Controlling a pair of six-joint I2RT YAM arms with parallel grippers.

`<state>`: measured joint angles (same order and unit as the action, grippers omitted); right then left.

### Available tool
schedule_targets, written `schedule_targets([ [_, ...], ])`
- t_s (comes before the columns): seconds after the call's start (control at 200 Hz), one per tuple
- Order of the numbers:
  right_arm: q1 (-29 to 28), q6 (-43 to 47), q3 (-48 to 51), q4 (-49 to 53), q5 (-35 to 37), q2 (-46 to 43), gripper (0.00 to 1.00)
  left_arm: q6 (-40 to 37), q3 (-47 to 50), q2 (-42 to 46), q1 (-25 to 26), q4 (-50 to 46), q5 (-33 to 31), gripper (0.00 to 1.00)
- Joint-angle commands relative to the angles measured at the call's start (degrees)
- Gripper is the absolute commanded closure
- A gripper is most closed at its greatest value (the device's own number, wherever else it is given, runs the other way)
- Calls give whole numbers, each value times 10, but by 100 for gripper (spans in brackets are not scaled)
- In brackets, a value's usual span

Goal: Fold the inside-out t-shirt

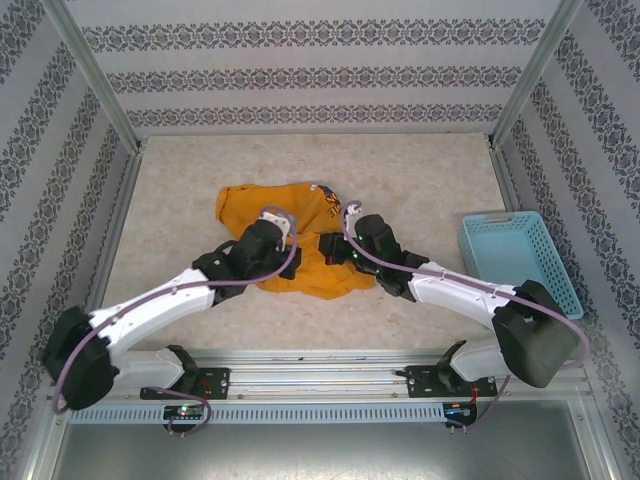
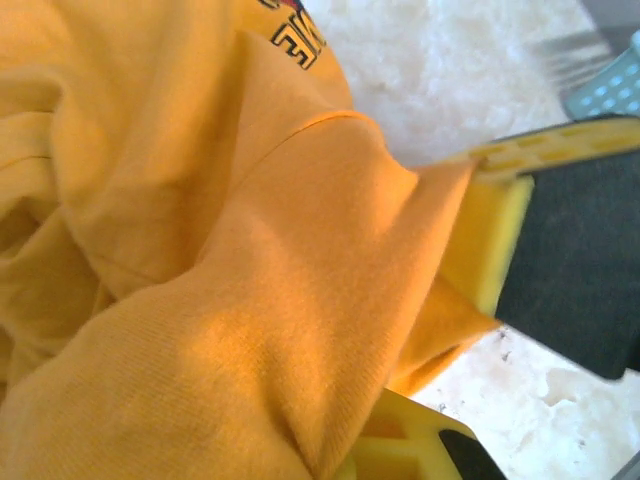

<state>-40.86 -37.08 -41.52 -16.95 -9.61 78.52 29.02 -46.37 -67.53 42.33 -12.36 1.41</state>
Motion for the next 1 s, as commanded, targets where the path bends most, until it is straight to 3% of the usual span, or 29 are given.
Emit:
schedule_targets([
  [0.0,4,18,-26,37,25,26,100,27,46,80,0,-9,-43,100],
  [0.07,-3,26,-42,42,8,39,93,32,66,120,-7,-16,-59,100],
  [0.25,9,47,-51,112,44,14,51,33,62,169,-66,-101,-79,100],
  [0.415,76,48,-42,194,64,-5,35,59,65,216,-182,-180,-81,100],
  [0.51,114,26,-37,217,55,18,31,79,77,224,-252,-204,-56,100],
  [0.59,126,3,-28,178,17,47,28,91,93,224,-285,-197,-21,100],
  [0.864,107,-25,-114,80,-78,194,23,98,106,177,-312,-189,-8,100],
  [0.994,93,-34,-168,56,-121,266,29,94,108,165,-314,-179,-1,100],
])
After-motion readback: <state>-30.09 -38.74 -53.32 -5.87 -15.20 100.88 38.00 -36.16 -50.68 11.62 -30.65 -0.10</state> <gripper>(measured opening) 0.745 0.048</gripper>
